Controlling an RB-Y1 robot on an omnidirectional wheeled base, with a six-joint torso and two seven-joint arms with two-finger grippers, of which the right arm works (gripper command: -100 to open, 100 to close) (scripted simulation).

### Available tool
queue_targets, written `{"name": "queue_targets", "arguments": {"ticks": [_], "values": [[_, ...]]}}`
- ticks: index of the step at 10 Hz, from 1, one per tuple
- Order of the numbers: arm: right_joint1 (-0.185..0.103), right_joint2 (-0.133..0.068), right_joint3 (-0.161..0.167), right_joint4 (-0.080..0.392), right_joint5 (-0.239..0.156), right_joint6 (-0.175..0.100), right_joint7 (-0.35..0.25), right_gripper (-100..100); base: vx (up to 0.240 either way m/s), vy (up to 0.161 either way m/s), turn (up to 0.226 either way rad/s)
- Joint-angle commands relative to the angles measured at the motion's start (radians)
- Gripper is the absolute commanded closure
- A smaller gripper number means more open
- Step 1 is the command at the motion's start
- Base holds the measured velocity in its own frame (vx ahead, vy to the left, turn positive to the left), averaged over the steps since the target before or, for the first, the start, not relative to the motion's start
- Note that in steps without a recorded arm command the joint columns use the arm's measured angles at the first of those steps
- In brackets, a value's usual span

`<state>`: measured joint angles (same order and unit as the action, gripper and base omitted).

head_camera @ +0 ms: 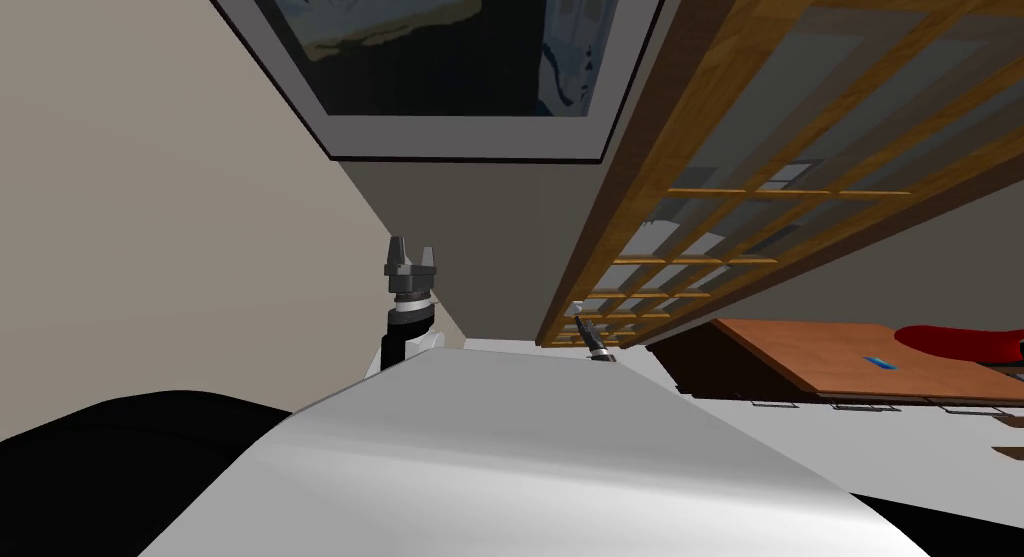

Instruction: Pull the door open

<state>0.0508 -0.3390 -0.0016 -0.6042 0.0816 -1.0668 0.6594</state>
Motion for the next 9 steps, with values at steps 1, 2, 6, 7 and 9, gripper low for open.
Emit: {"name": "queue_targets", "arguments": {"ticks": [1, 2, 6, 7, 9], "values": [[0.005, -0.006, -0.003, 0.012, 0.008, -0.019, 0.047, -100, -0.002, 0.015, -0.031], [0.015, -0.011, -0.005, 0.013, 0.014, -0.031, 0.074, -100, -0.002, 0.020, -0.053], [0.034, -0.022, -0.010, 0.014, 0.027, -0.054, 0.168, -100, -0.003, 0.016, -0.029], [0.044, -0.028, -0.012, 0.015, 0.034, -0.066, 0.203, -100, -0.001, 0.014, -0.028], [0.054, -0.033, -0.014, 0.016, 0.041, -0.077, 0.246, -100, -0.002, 0.011, -0.023]]}}
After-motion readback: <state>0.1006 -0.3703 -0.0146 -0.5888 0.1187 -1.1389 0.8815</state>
